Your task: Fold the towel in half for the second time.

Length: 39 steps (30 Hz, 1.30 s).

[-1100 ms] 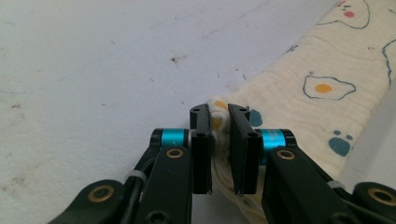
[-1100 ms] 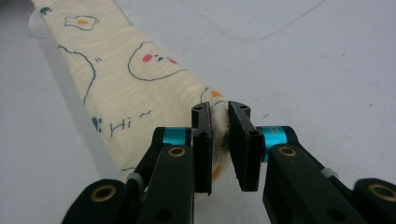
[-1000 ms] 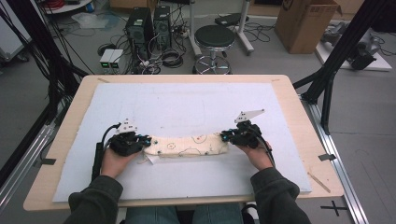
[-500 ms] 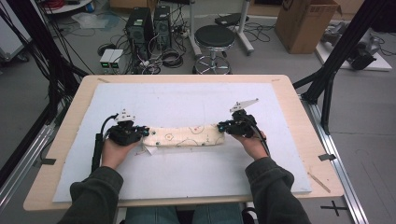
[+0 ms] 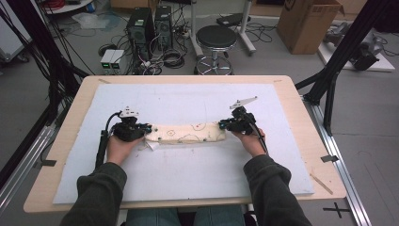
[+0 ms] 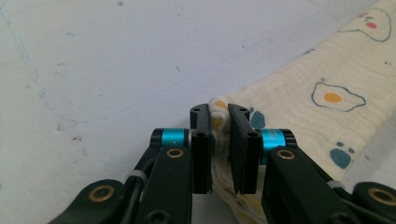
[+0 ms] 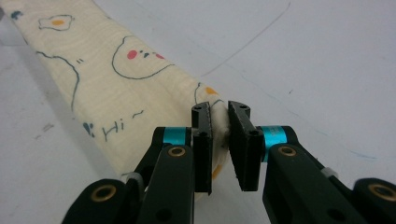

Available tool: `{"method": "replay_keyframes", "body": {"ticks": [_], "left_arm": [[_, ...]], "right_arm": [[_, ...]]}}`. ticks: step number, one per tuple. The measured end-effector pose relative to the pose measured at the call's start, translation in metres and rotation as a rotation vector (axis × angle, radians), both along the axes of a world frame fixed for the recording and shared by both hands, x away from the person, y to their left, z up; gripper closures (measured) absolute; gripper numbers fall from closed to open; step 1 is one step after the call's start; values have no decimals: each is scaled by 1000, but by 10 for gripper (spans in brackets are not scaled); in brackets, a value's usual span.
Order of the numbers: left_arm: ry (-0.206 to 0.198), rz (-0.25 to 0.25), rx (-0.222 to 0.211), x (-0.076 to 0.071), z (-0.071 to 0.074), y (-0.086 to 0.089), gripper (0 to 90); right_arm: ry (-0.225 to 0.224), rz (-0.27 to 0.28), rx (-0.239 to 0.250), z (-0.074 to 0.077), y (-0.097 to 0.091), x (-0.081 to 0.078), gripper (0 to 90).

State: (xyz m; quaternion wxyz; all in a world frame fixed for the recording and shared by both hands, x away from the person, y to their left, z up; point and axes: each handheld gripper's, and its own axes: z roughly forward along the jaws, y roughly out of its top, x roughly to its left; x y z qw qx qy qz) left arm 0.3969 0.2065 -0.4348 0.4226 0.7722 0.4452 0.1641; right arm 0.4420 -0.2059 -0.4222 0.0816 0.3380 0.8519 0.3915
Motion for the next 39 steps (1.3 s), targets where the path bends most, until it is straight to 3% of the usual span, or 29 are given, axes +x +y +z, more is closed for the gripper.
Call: {"method": "replay_keyframes", "body": {"ticks": [3, 6, 9, 11, 14, 19, 21, 24, 29, 31, 35, 39], "left_arm": [[8, 0, 7, 3, -4, -1, 783], [16, 18, 13, 4, -3, 1, 688], [-12, 29, -12, 1, 6, 6, 636], [-33, 23, -27, -2, 14, 8, 629], [-53, -16, -43, -9, 23, 7, 668], [-39, -102, -8, -18, 24, -4, 703], [-24, -113, -7, -21, 20, -8, 707], [-13, -134, 53, -22, 16, -15, 714], [14, -149, 107, -21, 11, -18, 721], [23, -150, 115, -21, 10, -18, 721], [-2, -137, 71, -23, 14, -17, 721], [12, -144, 82, -23, 12, -17, 719]], "right_arm": [[7, -11, -11, -6, 1, 4, 789], [9, -14, -6, -8, 1, 6, 703], [7, -22, 8, -6, -4, 5, 648], [6, -32, 50, -1, -10, 4, 636], [-16, -21, 77, 7, -13, -2, 632], [-30, 25, 100, 16, -9, -12, 618], [-32, 50, 100, 16, -4, -15, 603], [-27, 73, 67, 14, 5, -17, 597], [-4, 87, 18, 5, 12, -15, 589], [7, 80, 11, 3, 13, -15, 586], [13, 83, 0, 2, 12, -15, 582], [-5, 76, 7, 1, 10, -18, 582]]}}
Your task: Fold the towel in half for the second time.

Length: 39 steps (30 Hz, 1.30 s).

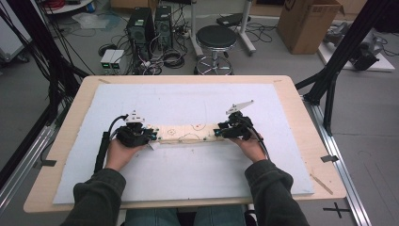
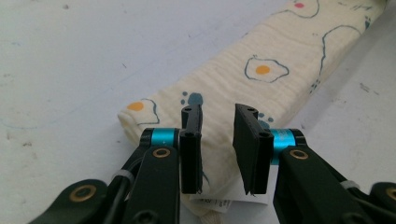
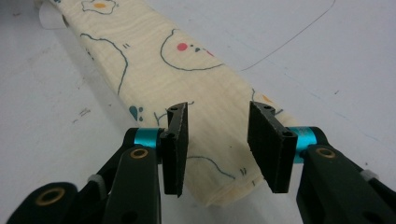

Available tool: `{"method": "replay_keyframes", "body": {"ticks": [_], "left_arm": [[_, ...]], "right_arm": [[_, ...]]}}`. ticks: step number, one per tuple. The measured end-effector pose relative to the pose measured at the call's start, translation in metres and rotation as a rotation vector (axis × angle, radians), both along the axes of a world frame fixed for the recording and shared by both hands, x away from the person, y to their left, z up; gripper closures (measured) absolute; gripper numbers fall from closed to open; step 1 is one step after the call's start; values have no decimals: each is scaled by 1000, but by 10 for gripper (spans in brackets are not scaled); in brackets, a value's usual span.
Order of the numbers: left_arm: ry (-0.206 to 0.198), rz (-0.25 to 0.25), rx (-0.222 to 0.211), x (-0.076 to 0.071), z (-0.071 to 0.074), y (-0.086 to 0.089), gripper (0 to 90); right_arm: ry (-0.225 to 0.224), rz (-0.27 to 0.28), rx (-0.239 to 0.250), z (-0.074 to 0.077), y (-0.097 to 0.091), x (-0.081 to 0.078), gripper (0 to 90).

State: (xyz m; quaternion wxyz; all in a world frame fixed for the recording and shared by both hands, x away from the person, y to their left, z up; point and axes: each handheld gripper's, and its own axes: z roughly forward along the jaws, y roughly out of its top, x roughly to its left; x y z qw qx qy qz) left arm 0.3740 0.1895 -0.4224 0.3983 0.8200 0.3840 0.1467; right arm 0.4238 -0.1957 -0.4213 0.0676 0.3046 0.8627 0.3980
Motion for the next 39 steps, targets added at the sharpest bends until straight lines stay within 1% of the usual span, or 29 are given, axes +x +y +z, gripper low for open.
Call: {"method": "replay_keyframes", "body": {"ticks": [2, 3, 5, 7, 10, 13, 16, 17, 19, 20, 21, 23, 28, 30, 32, 33, 35, 36, 39], "left_arm": [[-8, 18, -33, -2, -4, 1, 719], [0, 23, -47, -2, -7, 2, 718], [-2, 31, -38, -5, -12, 4, 711], [-2, 32, -46, -5, -15, 4, 707], [-3, 32, -44, -5, -15, 4, 707], [7, 26, -30, -5, -16, 4, 705], [3, 28, -28, -5, -17, 4, 704], [3, 27, -22, -5, -17, 4, 703], [4, 25, -24, -5, -17, 4, 703], [7, 29, -31, -5, -17, 4, 703], [10, 24, -25, -4, -17, 4, 703], [7, 26, -28, -4, -18, 4, 703], [7, 25, -28, -4, -18, 5, 701], [0, 22, -30, -4, -17, 5, 691], [-4, 25, -47, -4, -16, 5, 658], [-9, 28, -54, -5, -14, 5, 646], [-22, 25, -61, -6, -11, 6, 632], [-25, 25, -61, -7, -10, 6, 628], [-36, 29, -87, -8, -5, 8, 611]], "right_arm": [[-5, -6, 1, -2, -1, -1, 582], [-10, -6, 0, -4, -2, -2, 582], [-17, -13, 1, -7, -2, -4, 582], [-8, -13, -6, -8, -3, -4, 580], [-11, -13, -18, -9, -1, -3, 579], [-2, -9, -41, -12, 1, -3, 573], [-12, -5, -48, -13, 2, -3, 573], [-7, -1, -51, -13, 2, -3, 572], [-14, -1, -64, -13, 2, -4, 572], [-22, 4, -71, -13, 3, -4, 569], [-36, 12, -83, -13, 4, -5, 568], [-33, 8, -84, -13, 4, -6, 565], [-30, 8, -78, -14, 4, -5, 563], [-24, 4, -75, -14, 4, -5, 552], [-11, -1, -62, -13, 4, -4, 545], [-11, 0, -60, -13, 3, -3, 539], [-14, -12, -51, -11, 3, -4, 513], [-18, -21, -39, -9, 2, -4, 502], [-29, -37, -8, -5, 0, -6, 487]]}}
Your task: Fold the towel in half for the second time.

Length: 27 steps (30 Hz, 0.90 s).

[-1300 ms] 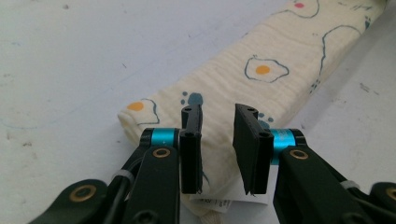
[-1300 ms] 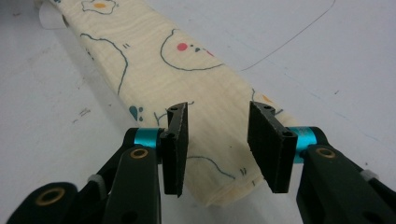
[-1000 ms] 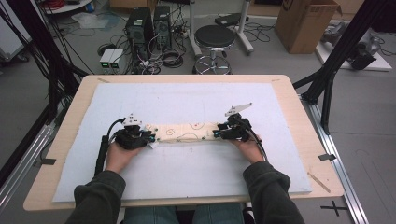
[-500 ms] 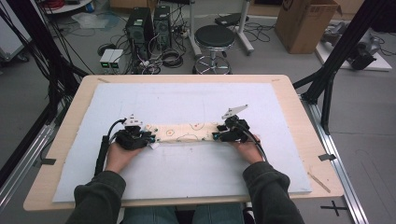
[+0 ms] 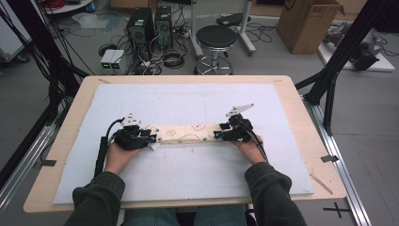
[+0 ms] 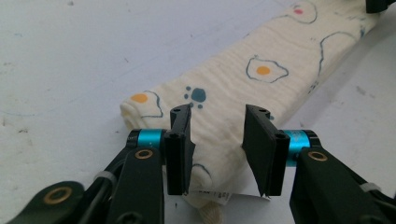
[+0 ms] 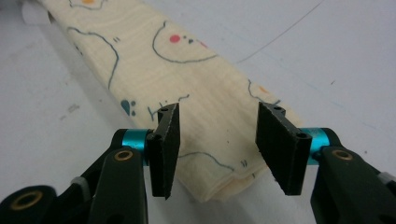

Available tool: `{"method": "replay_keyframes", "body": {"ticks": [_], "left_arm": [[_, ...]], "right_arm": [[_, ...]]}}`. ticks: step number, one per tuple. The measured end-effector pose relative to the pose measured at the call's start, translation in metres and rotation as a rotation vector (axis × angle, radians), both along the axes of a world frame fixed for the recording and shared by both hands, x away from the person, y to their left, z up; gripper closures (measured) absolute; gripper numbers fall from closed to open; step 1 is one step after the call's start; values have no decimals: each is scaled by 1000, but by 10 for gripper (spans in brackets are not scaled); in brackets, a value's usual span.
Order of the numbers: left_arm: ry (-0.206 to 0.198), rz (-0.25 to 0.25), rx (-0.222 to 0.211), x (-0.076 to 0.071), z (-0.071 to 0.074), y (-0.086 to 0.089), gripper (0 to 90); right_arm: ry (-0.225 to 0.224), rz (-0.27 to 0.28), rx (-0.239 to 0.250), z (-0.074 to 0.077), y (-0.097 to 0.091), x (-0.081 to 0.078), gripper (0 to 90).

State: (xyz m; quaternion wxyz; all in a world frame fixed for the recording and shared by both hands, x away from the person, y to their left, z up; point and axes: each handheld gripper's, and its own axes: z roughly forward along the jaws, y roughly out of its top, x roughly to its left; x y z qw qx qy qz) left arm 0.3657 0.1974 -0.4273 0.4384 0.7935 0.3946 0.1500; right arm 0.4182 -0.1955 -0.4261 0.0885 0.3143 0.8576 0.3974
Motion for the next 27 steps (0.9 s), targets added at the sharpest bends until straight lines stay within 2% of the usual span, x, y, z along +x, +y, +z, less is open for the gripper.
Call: {"method": "replay_keyframes", "body": {"ticks": [2, 7, 9, 15, 18, 22, 27], "left_arm": [[-2, -4, 6, -1, 4, 1, 601], [-29, -13, -22, -4, 14, 0, 556], [-24, -15, -16, -5, 16, 1, 535], [-22, -20, -14, -9, 25, 2, 479], [-37, -27, -21, -9, 33, 3, 450], [-55, -32, -23, -9, 44, 4, 410], [-51, -29, -17, -10, 45, 2, 380]], "right_arm": [[3, -12, 12, 3, -2, -1, 473], [-5, -41, 48, 9, -7, -3, 417], [-8, -49, 48, 11, -8, -5, 388], [-19, -70, 98, 22, -13, -8, 323], [-33, -78, 82, 29, -11, -7, 278], [-61, -80, 89, 39, -11, -6, 251], [-66, -87, 88, 42, -11, -6, 213]]}}
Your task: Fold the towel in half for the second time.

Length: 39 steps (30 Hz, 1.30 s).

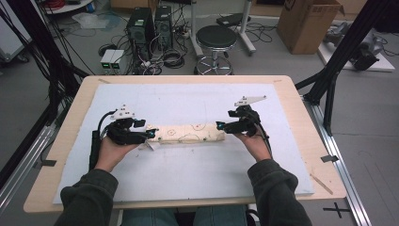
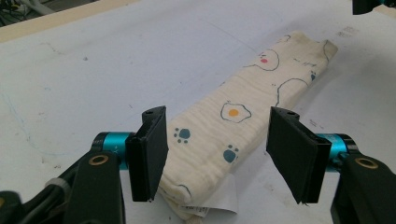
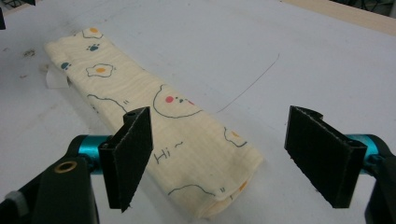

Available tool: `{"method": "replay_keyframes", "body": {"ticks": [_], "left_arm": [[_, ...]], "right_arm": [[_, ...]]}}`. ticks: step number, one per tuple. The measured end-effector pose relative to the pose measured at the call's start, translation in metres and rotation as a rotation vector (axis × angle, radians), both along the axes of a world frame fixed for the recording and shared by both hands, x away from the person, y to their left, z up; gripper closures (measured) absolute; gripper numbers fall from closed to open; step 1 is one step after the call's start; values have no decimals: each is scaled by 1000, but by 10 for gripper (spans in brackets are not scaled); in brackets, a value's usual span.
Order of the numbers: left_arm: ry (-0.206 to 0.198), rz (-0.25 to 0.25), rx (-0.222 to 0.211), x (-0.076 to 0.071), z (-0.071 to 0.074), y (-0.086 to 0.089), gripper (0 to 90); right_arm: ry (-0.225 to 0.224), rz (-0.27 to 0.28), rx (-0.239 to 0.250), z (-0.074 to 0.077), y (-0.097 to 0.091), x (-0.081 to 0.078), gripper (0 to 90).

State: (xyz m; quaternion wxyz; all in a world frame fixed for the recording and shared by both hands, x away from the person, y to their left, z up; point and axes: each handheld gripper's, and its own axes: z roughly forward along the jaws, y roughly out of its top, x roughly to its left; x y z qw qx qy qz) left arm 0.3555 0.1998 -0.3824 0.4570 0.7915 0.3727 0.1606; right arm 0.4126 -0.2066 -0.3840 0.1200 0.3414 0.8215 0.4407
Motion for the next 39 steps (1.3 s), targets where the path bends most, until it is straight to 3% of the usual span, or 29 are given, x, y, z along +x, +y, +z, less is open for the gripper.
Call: {"method": "replay_keyframes", "body": {"ticks": [16, 39], "left_arm": [[-6, -11, 13, -5, 0, -1, 353], [-30, -6, 16, -21, 2, 11, 325]], "right_arm": [[-1, -8, 6, 2, -1, -4, 167], [-25, -31, 62, 11, -24, -20, 146]]}}
